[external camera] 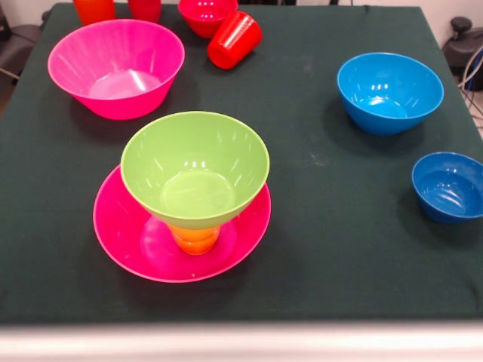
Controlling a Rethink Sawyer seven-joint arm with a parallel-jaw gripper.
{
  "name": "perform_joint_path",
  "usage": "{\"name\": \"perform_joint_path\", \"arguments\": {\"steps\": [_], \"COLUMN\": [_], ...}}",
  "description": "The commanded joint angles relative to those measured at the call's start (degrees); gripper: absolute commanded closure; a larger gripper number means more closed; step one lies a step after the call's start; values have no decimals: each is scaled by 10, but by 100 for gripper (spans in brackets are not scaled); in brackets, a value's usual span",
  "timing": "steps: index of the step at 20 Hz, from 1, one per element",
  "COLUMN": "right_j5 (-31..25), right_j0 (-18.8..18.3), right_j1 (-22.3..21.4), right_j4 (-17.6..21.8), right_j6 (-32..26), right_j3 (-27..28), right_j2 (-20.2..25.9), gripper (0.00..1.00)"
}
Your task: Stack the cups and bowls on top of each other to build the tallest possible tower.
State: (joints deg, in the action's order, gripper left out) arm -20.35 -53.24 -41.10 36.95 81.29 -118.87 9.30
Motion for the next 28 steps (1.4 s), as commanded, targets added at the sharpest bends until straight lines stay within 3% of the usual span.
{"name": "perform_joint_path", "arguments": {"steps": [1,19,28], "right_j5": [-49,-121,-140], "right_j0": [7,-4,6], "right_j1": [-22,-75,-78], "right_j4": [-25,-98,-94], "right_j6": [-21,-34,-29], "right_j3": [11,13,28], "right_j2": [91,169,178], "gripper": [0,0,0]}}
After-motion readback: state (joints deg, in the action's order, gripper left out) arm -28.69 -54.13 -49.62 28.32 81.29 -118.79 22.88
